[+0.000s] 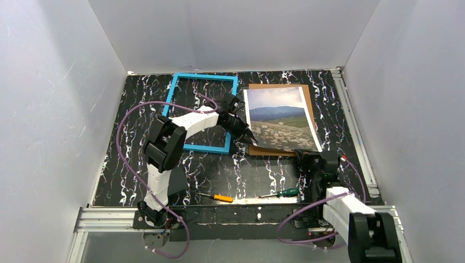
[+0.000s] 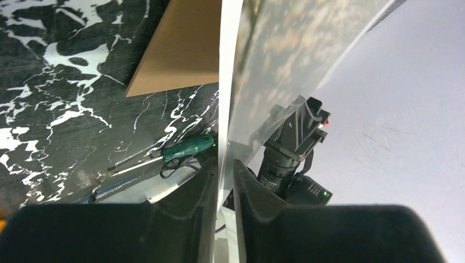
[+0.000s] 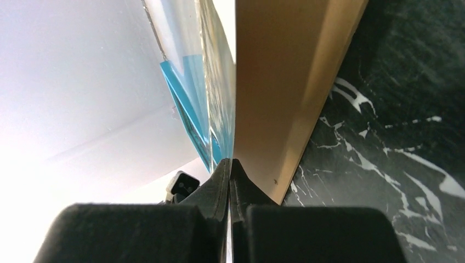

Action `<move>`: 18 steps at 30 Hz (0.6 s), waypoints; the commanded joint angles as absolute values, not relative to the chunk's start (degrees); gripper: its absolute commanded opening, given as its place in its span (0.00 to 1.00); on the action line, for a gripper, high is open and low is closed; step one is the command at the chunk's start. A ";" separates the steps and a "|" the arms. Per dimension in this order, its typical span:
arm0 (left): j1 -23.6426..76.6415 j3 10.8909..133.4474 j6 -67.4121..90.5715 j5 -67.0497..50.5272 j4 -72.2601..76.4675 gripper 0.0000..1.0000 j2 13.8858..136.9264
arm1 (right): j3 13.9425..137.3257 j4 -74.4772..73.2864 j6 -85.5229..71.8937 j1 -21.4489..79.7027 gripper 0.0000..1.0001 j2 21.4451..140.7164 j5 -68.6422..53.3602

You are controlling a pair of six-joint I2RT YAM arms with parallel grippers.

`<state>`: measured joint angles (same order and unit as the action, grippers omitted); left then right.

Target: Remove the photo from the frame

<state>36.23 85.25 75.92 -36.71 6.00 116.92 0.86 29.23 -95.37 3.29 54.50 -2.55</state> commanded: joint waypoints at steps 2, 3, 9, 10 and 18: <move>36.37 85.31 72.08 -37.26 0.83 0.24 117.75 | 0.37 12.99 -92.28 3.51 0.01 41.89 1.57; 36.39 85.27 71.93 -37.11 1.21 0.28 117.76 | 0.39 10.52 -92.00 3.51 0.01 40.53 2.00; 36.21 83.91 71.12 -36.06 2.17 0.56 117.33 | 3.17 -0.69 -88.68 3.52 0.01 35.73 2.28; 36.11 83.75 70.24 -35.73 1.94 0.59 117.07 | 4.22 -3.01 -87.92 3.52 0.01 35.90 1.91; 34.70 82.64 67.14 -35.19 0.72 0.72 116.45 | 8.87 -14.49 -83.50 3.52 0.01 32.24 -1.10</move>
<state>35.68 84.03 69.73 -34.98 5.96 117.67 5.17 -7.73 -86.76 3.40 34.76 0.12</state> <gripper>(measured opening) 0.689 0.022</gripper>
